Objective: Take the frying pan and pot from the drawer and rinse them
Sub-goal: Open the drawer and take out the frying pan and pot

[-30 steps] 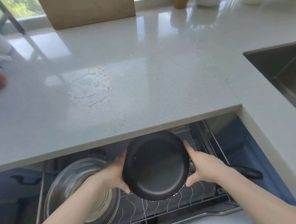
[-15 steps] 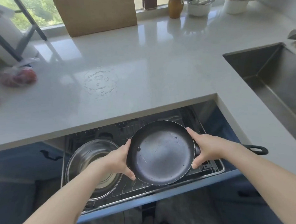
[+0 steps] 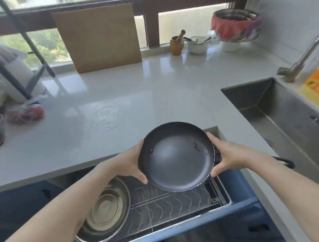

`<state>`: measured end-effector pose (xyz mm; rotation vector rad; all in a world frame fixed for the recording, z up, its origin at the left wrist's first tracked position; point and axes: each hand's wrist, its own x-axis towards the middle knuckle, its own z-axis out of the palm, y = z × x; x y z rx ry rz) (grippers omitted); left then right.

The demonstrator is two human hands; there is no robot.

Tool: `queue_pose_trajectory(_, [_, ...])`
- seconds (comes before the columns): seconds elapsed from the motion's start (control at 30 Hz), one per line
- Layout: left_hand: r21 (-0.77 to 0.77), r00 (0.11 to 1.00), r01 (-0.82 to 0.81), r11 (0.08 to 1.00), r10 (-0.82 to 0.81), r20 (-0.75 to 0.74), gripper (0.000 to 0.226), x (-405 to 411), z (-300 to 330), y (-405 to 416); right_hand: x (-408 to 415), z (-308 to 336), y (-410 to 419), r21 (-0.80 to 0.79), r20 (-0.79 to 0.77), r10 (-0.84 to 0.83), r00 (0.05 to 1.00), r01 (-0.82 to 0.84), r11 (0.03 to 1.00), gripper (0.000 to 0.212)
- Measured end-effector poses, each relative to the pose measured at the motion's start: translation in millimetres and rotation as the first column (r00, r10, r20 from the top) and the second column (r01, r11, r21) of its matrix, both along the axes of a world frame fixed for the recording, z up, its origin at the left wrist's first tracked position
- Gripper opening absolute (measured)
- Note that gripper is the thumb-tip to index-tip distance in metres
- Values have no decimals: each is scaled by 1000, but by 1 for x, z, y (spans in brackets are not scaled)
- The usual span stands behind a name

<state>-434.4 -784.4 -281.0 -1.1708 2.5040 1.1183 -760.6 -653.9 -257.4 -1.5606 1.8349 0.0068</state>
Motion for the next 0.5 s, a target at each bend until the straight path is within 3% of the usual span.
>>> queue_pose_trajectory(0.23, [-63,996,19,998,-14,85,126,-32,0,-96,-23,-20,-83,-45,50,-43,998,45,998,143])
queue_pose_trajectory(0.5, [-34,994,-18,999,21,107,126,-54,-11,-172,-46,-46,-159,-59,90,-74,993,79,995,130])
